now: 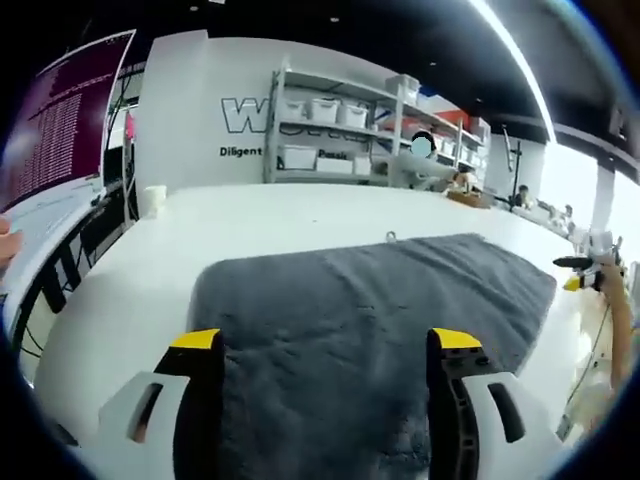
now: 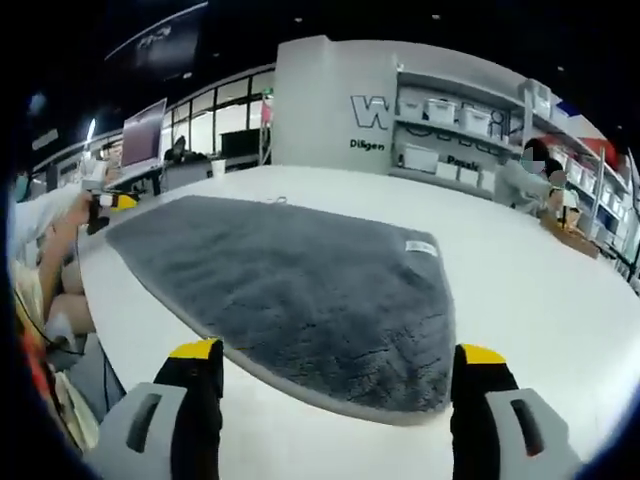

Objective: Open the folded towel by lifting each exposed corner and separating the folded layers until the towel lies flat within the target outline without major curled edges

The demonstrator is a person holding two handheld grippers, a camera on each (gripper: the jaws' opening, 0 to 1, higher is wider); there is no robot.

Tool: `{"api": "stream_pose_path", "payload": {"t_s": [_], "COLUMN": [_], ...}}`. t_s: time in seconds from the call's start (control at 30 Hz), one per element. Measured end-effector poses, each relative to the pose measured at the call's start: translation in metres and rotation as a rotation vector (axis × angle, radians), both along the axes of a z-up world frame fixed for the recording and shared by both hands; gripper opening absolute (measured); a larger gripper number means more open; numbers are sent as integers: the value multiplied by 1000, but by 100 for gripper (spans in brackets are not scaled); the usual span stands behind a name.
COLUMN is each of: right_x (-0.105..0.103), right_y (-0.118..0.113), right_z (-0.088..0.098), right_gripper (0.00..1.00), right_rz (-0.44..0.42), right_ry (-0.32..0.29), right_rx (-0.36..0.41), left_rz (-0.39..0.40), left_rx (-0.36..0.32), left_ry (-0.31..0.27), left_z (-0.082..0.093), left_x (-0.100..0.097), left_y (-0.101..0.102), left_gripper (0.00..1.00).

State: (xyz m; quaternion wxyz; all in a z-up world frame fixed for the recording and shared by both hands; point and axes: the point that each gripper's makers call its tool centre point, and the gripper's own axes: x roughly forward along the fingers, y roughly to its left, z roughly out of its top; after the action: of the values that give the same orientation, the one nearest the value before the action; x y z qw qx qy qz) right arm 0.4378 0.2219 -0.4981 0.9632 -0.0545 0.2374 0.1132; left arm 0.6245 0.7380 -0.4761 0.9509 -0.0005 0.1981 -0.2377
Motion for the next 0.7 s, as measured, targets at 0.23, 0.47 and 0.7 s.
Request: {"api": "stream_pose_path", "payload": {"t_s": [0.23, 0.47, 0.7], "right_x": [-3, -4, -7], "right_y": [21, 31, 41], "right_z": [6, 8, 10], "right_gripper": [99, 99, 99], "right_rz": [66, 103, 141], "right_ry": [-10, -15, -17], "right_rx": [-29, -36, -18], "left_rz": [51, 107, 112], "left_rx": [58, 161, 221], "left_ry": [-17, -40, 5], "left_z": [-4, -8, -25], "left_x": [48, 96, 126], "left_y": [10, 21, 23], "left_gripper": [58, 31, 26]}}
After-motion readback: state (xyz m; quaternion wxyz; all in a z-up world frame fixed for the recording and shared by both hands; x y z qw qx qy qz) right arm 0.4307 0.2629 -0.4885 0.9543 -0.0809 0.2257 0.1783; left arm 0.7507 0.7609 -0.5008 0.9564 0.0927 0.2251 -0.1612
